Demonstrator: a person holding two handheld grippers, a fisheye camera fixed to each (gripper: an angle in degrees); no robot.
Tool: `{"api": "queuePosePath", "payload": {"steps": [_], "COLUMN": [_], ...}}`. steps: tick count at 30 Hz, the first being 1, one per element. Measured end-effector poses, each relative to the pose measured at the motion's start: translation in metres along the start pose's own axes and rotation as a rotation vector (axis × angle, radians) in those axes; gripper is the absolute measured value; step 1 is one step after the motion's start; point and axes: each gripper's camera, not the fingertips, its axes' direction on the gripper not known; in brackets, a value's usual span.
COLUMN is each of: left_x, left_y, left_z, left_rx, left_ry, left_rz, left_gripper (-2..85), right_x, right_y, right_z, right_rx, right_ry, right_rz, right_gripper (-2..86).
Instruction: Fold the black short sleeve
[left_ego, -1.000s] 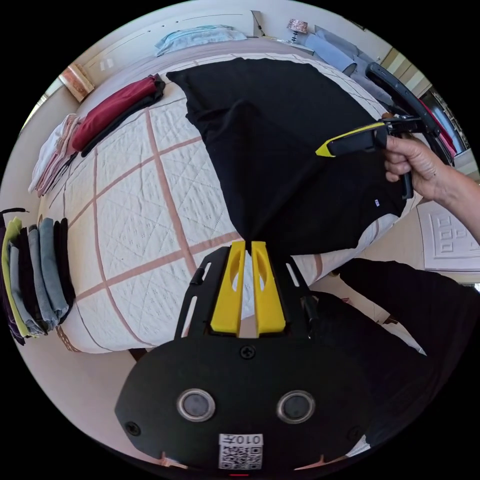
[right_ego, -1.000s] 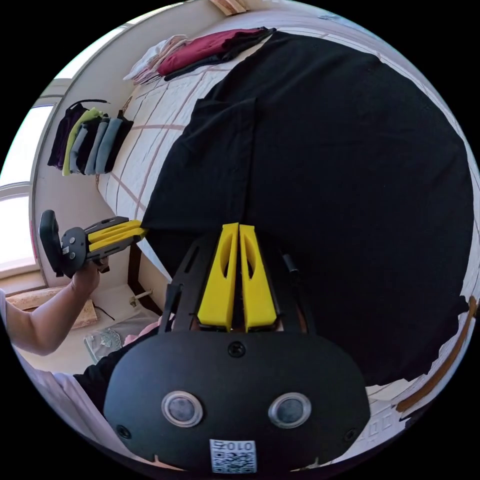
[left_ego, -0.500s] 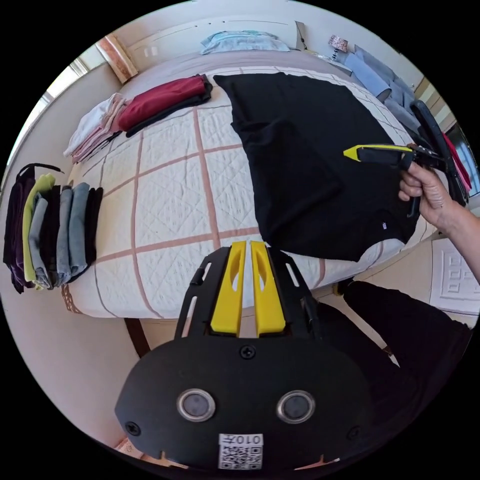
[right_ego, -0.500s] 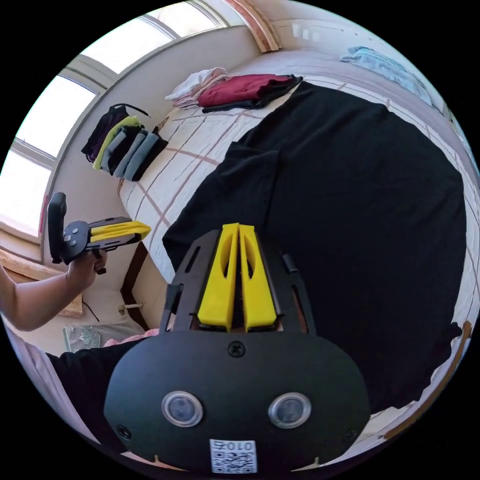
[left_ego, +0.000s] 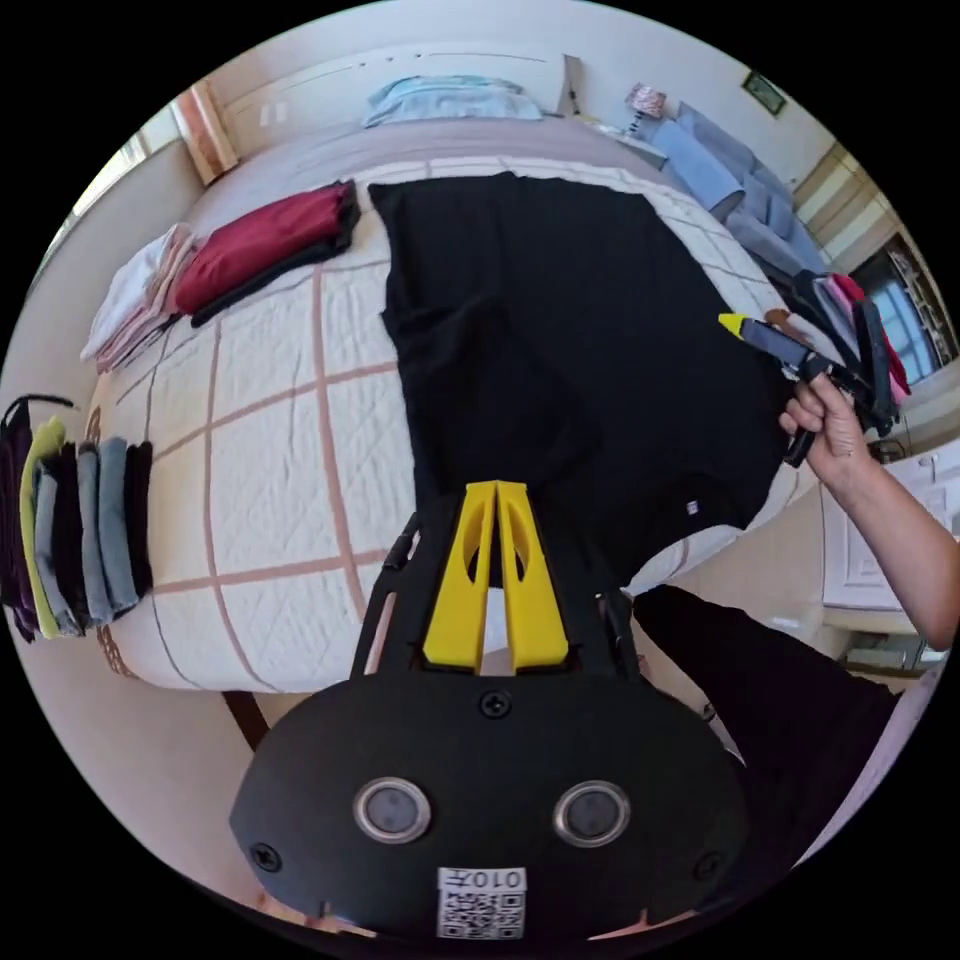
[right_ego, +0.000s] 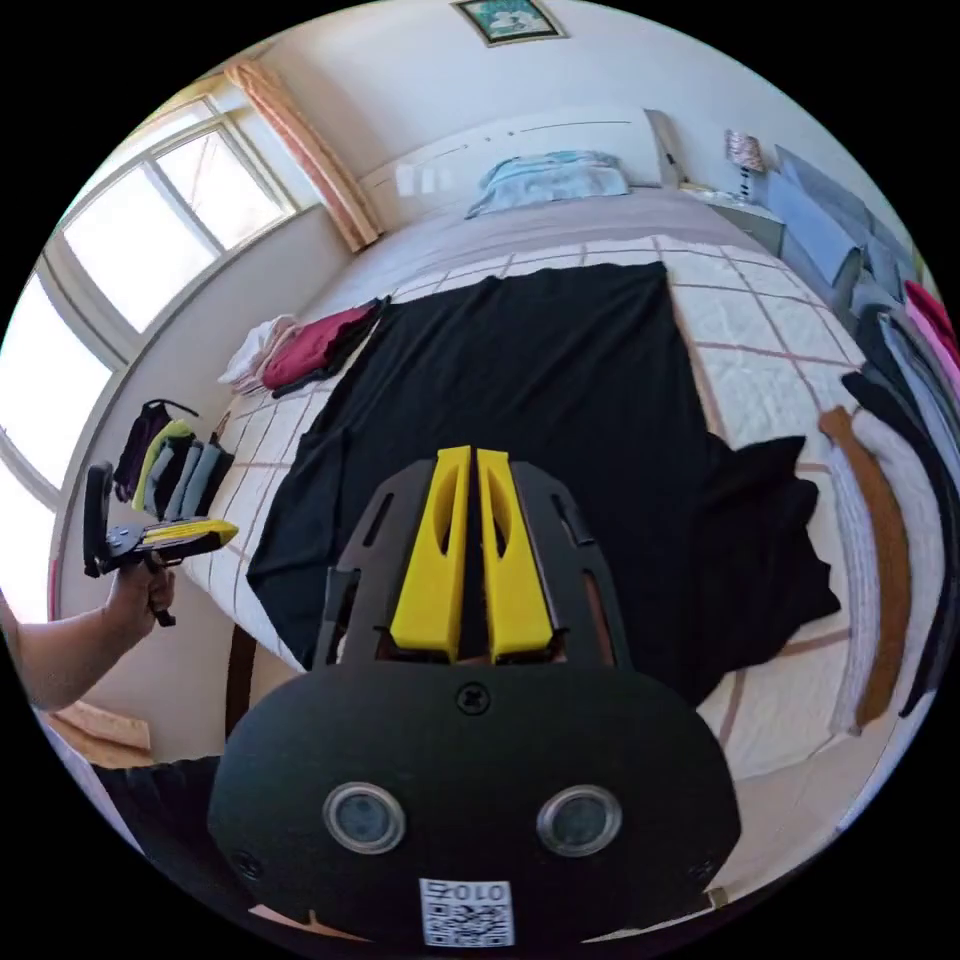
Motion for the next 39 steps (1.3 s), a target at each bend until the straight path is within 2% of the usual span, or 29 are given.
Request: {"api": "queuePosePath", "payload": {"steps": [2,4,9,12,17,20,22,24,29,33,36,39], "left_x": [0.031,0.076,0.179,0.240,0.291,0.320,0.338,0.345,0.343,0.326,0.317,0.300], "left_y": [-0.046,-0.115,-0.264,-0.343,-0.421,-0.443,-0.451,-0.457,-0.481,-0.505,-0.517,-0.527], "left_z": [0.002,0.027,0.085,0.122,0.184,0.202,0.212,0.217,0.210,0.207,0.199,0.186], "left_rx": [0.054,0.066,0.077,0.003,-0.221,-0.334,-0.405,-0.439,-0.402,-0.393,-0.369,-0.331], "left_ry": [0.139,0.305,0.514,0.529,0.659,0.642,0.546,0.552,0.578,0.691,0.786,0.932], "left_rz": [0.103,0.227,0.471,0.589,0.561,0.670,0.779,0.827,0.887,0.855,0.834,0.821], "left_gripper": [2.7,4.9,8.2,8.7,8.1,6.6,4.7,3.2,0.6,0.1,0.0,0.0], "right_x": [0.074,0.123,0.202,0.226,0.267,0.282,0.288,0.293,0.296,0.293,0.281,0.252], "right_y": [0.039,0.069,0.131,0.155,0.189,0.194,0.195,0.200,0.223,0.237,0.240,0.232], "right_z": [-0.030,-0.044,-0.054,-0.042,-0.017,-0.004,0.004,0.006,-0.013,-0.020,-0.032,-0.048], "right_rx": [-0.001,0.001,0.114,0.190,0.306,0.265,0.202,0.186,0.188,0.224,0.330,0.398], "right_ry": [0.137,0.180,0.138,0.060,-0.067,-0.086,-0.076,-0.076,0.052,0.050,0.026,-0.002], "right_rz": [0.212,0.367,0.650,0.773,0.974,0.983,0.971,0.971,0.914,0.850,0.773,0.572], "right_gripper": [4.8,5.8,7.9,9.3,10.3,8.7,6.9,4.9,2.8,2.6,2.5,2.4]}}
